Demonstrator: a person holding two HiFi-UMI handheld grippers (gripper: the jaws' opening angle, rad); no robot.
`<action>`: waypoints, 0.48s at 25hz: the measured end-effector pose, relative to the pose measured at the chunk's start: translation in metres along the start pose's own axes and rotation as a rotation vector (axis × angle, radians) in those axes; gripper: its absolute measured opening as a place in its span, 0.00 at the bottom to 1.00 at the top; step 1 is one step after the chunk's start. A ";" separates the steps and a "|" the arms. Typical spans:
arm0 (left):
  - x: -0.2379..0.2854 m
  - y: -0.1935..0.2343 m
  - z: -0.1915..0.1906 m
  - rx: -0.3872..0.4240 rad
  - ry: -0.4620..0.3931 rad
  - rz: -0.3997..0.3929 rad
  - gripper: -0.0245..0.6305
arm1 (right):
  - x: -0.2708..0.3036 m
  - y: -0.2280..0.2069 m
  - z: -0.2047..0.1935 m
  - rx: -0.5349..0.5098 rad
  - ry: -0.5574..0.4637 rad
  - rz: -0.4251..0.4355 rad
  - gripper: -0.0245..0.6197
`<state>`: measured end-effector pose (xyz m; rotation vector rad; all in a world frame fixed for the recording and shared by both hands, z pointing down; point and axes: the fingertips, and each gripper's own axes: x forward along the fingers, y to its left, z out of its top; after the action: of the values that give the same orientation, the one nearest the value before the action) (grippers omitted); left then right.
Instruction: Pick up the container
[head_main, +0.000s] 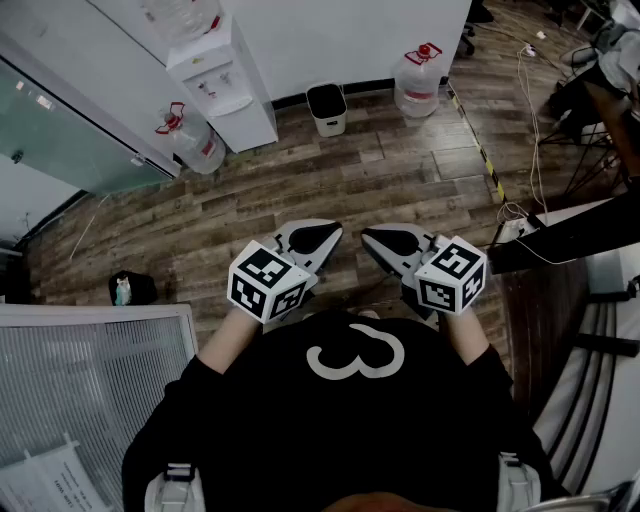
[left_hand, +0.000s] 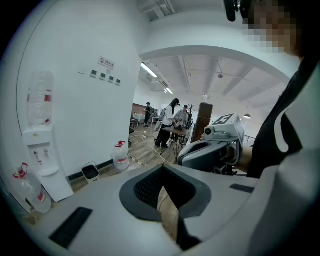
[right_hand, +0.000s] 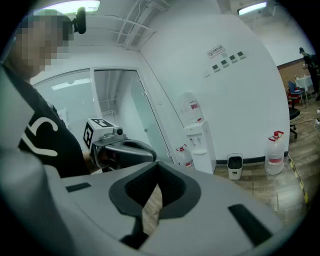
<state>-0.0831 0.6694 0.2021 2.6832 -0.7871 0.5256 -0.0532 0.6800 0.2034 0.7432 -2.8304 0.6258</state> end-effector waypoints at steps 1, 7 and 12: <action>0.003 -0.002 0.002 0.002 -0.001 0.004 0.06 | -0.004 -0.002 0.001 -0.003 -0.001 0.001 0.07; 0.025 -0.020 0.016 0.021 -0.019 0.022 0.06 | -0.035 -0.017 0.005 -0.023 -0.021 0.010 0.08; 0.042 -0.042 0.035 0.045 -0.049 0.033 0.06 | -0.063 -0.023 0.016 -0.052 -0.036 0.018 0.08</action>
<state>-0.0179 0.6709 0.1810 2.7385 -0.8442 0.4928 0.0126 0.6820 0.1815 0.7279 -2.8776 0.5444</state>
